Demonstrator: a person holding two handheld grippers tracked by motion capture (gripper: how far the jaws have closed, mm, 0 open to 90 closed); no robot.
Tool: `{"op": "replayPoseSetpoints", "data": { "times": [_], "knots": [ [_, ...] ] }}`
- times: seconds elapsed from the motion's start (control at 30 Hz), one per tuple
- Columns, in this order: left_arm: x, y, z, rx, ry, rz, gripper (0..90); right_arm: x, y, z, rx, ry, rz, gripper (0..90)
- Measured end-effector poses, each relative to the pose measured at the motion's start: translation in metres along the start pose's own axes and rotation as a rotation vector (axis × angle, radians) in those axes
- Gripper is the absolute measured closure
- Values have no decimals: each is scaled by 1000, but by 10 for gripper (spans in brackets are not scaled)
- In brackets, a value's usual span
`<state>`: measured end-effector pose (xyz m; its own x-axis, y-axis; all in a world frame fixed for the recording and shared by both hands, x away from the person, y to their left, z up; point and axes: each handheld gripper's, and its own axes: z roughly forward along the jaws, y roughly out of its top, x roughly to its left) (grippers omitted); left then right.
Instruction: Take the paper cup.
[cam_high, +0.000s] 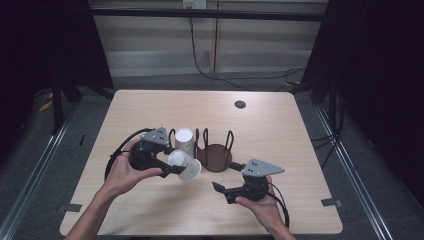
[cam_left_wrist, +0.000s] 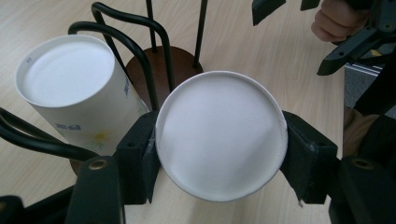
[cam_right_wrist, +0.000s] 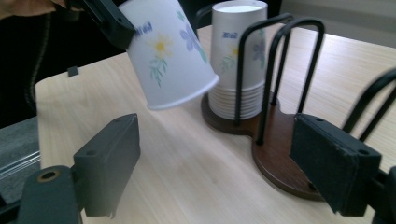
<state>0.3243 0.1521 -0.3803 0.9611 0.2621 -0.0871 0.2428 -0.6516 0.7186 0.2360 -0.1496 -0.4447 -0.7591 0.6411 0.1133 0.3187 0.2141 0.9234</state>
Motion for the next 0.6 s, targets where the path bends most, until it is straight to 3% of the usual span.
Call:
{"op": "replayPoseSetpoints", "data": {
  "times": [0.33,0.5,0.6],
  "knots": [
    [-2,-13,9,-39,-27,-9,366,6,11,13,8,66,-26,181],
    [-4,-15,13,-30,-38,-10,366,7,14,20,13,94,-36,194],
    [-8,-15,15,-57,-67,-22,366,8,18,26,13,125,-42,207]
  ]
}}
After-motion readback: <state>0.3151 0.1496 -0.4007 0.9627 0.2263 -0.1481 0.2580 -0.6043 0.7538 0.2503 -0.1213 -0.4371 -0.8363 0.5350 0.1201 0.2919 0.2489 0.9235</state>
